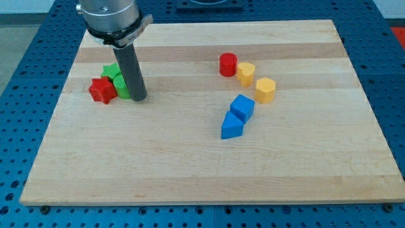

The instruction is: Nudge the yellow hexagon a bit down

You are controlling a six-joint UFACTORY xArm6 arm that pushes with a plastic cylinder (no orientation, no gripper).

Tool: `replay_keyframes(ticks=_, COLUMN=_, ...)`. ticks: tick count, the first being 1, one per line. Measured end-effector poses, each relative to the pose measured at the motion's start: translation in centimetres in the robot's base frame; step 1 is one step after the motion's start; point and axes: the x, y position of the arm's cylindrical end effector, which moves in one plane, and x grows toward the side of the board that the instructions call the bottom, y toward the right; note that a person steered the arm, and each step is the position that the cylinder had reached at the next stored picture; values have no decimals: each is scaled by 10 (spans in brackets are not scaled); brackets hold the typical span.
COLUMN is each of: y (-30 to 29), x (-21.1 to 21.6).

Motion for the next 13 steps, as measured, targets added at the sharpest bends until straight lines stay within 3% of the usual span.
replay_keyframes(ticks=4, y=73, x=1)
replay_keyframes(ticks=7, y=229, x=-24)
replay_keyframes(ticks=8, y=251, x=-32)
replay_keyframes(ticks=11, y=202, x=-42)
replay_keyframes(ticks=13, y=234, x=-92)
